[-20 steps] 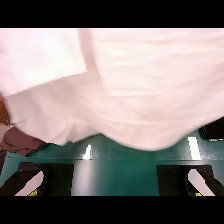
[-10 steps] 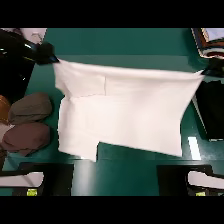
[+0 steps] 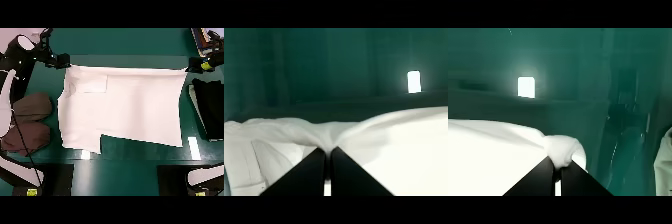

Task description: Fold the shirts.

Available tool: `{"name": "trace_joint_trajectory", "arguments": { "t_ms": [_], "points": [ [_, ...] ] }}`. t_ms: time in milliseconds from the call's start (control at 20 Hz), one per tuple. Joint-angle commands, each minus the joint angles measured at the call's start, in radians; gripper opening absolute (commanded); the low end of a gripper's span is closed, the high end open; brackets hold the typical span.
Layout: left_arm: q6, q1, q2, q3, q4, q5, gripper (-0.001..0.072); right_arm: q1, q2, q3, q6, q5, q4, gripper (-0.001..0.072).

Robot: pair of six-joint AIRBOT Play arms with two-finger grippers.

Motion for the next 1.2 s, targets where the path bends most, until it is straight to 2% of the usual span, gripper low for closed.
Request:
{"name": "trace_joint_trajectory", "arguments": {
  "t_ms": [0,150,500,550,600,650,700,900,1000,1150],
  "points": [
    [0.034,0.037,-0.010,0.037,0.013,-0.129,0.0026,0.004,0.032,-0.023,-0.022,0.015,-0.040,0.0013],
    [0.074,0.045,-0.011,-0.007,0.021,-0.219,0.0026,0.017,0.114,-0.213,-0.022,-0.027,-0.036,0.0013],
    [0.072,0.045,-0.011,-0.227,0.035,-0.212,0.0029,0.082,0.198,-0.510,-0.021,-0.127,-0.033,0.0015],
    [0.056,0.045,-0.010,-0.233,0.043,-0.211,0.0193,0.090,0.198,-0.518,-0.020,-0.122,-0.024,0.0015],
    [0.048,0.045,-0.009,-0.233,0.042,-0.214,0.0526,0.092,0.198,-0.517,-0.014,-0.110,-0.016,0.0030],
    [0.029,0.045,-0.008,-0.229,0.043,-0.230,0.0540,0.092,0.203,-0.517,-0.014,-0.105,0.012,0.0239],
    [0.025,0.046,-0.006,-0.215,0.044,-0.268,0.0543,0.084,0.213,-0.517,-0.014,-0.098,0.037,0.0392],
    [0.005,0.046,0.127,-0.282,0.155,-0.327,0.0543,0.040,0.316,-0.518,-0.015,0.022,0.051,0.0391],
    [-0.021,0.046,0.265,-0.426,0.234,-0.304,0.0544,0.012,0.390,-0.518,-0.016,0.074,0.051,0.0390],
    [-0.032,0.046,0.491,-0.716,0.239,-0.302,0.0543,-0.003,0.484,-0.518,-0.016,0.080,0.051,0.0390]
  ]
}}
